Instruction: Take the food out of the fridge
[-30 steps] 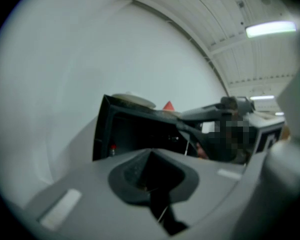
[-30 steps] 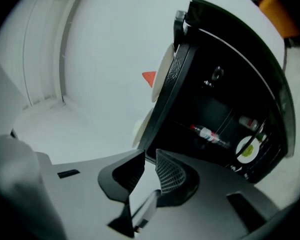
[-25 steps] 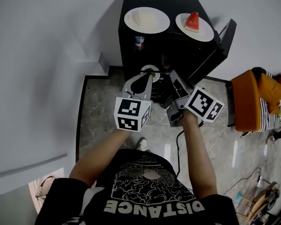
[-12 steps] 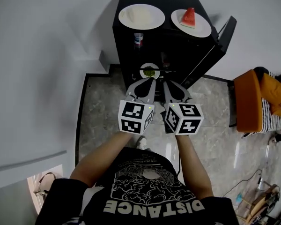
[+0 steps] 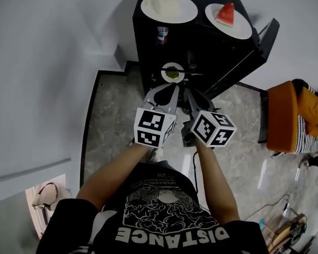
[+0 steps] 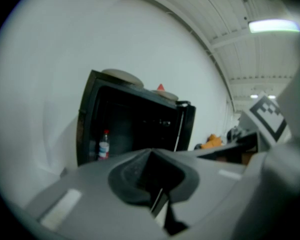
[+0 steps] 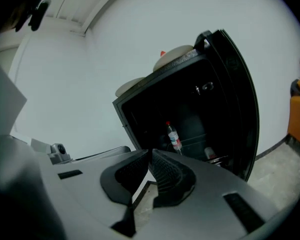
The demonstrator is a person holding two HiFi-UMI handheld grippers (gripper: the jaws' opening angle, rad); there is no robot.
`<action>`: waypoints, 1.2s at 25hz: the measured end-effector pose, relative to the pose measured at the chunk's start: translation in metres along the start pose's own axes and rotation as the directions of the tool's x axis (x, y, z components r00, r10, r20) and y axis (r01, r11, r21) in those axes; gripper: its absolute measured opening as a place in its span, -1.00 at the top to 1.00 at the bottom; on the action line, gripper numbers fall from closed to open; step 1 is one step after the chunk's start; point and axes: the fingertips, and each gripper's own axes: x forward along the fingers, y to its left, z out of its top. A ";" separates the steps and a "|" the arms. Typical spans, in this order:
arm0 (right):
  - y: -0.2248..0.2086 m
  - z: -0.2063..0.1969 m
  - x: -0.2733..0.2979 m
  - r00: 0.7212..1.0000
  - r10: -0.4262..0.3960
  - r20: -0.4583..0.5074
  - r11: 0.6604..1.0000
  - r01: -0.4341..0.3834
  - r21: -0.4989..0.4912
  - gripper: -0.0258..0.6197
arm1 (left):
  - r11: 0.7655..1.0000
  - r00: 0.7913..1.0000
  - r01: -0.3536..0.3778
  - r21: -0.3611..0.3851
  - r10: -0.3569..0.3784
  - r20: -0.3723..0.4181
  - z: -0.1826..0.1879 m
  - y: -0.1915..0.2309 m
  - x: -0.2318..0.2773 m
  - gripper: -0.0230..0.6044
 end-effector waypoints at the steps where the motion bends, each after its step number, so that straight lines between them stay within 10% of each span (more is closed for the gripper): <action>1: -0.001 -0.007 0.004 1.000 0.020 -0.018 1.000 -0.020 0.020 0.87 | 1.000 1.000 -0.006 -0.007 0.006 -0.006 -0.006 0.001 0.000 0.92; 18: -0.079 -0.136 0.117 0.982 0.149 -0.120 0.896 -0.082 0.437 0.73 | 0.978 0.995 -0.103 -0.179 0.101 -0.019 -0.108 0.085 0.030 0.92; 30: -0.181 -0.237 0.212 0.997 0.064 -0.044 0.685 -0.012 0.728 0.55 | 0.984 0.996 -0.084 -0.158 0.085 -0.002 -0.168 0.118 0.061 0.92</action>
